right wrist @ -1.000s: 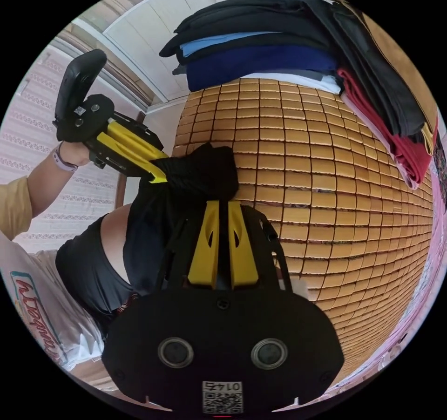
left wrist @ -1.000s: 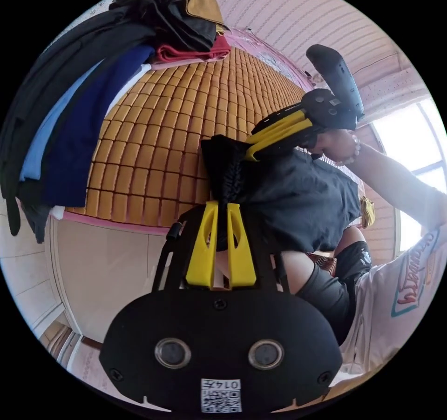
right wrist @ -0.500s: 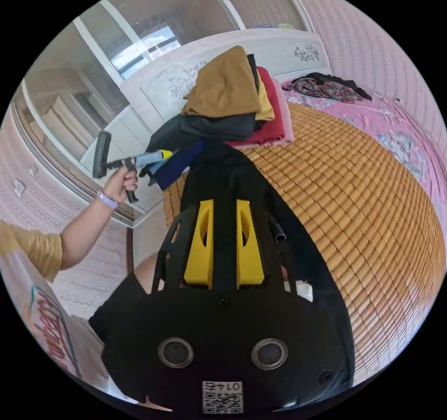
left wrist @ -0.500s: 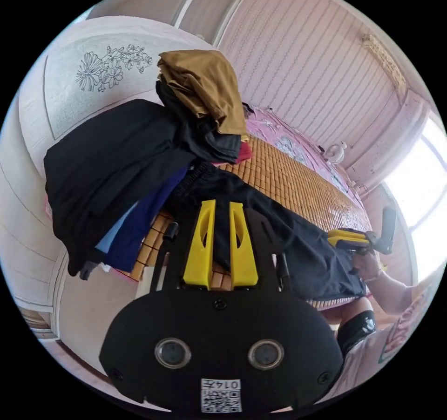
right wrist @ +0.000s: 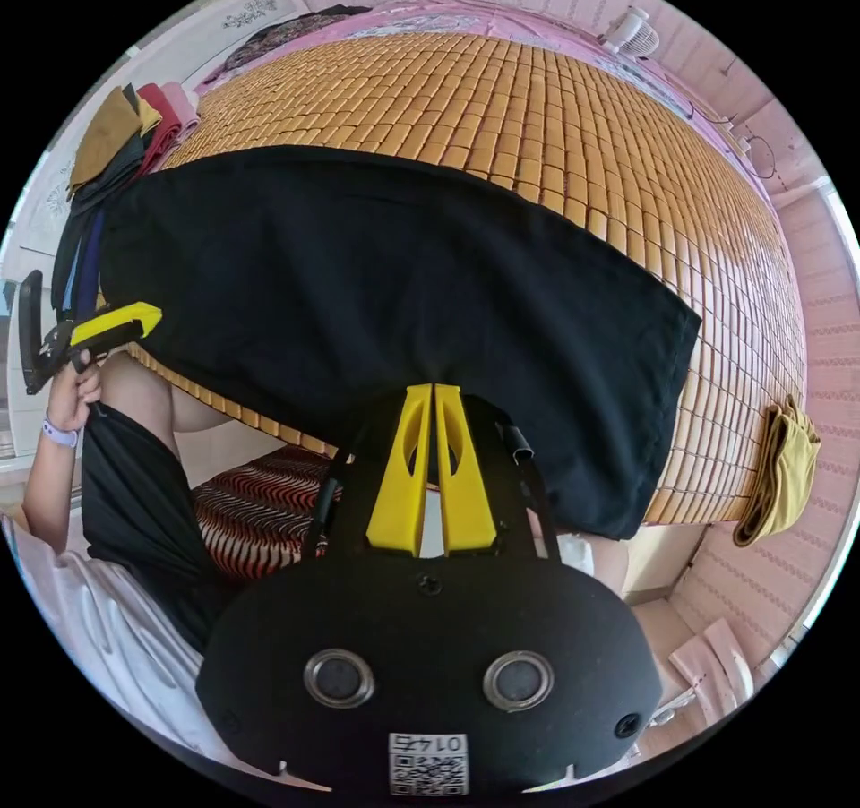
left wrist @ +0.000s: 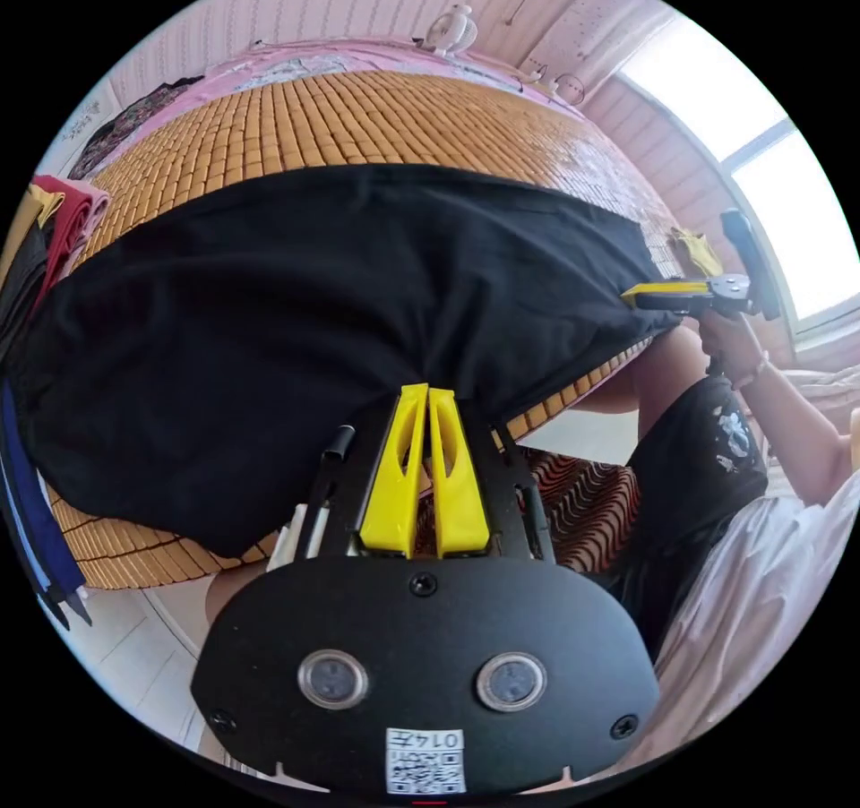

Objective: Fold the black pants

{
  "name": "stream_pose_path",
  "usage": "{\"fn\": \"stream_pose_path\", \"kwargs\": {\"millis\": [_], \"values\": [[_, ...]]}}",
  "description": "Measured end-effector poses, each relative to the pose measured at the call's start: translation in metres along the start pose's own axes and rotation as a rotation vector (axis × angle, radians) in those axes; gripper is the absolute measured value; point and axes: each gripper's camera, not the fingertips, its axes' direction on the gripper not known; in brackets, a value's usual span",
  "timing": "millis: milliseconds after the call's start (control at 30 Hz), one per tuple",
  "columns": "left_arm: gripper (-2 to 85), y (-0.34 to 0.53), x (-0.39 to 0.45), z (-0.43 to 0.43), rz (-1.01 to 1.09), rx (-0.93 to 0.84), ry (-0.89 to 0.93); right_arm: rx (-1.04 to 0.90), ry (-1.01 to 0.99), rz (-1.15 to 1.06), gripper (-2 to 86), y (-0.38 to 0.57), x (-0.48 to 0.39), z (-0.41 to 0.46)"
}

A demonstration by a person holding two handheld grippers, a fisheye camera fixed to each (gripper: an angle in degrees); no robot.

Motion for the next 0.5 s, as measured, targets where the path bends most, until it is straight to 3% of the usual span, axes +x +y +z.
{"fn": "stream_pose_path", "kwargs": {"millis": [133, 367, 500], "values": [[-0.9, 0.002, 0.025, 0.013, 0.044, -0.033, -0.005, 0.021, -0.017, -0.027, -0.5, 0.006, 0.007, -0.031], [-1.0, -0.009, 0.080, 0.052, 0.128, -0.061, -0.019, -0.037, 0.140, -0.027, -0.7, 0.017, 0.038, -0.080], [-1.0, -0.009, 0.084, 0.066, 0.140, -0.053, -0.019, 0.042, 0.055, 0.025, -0.3, 0.039, 0.064, -0.124]]}}
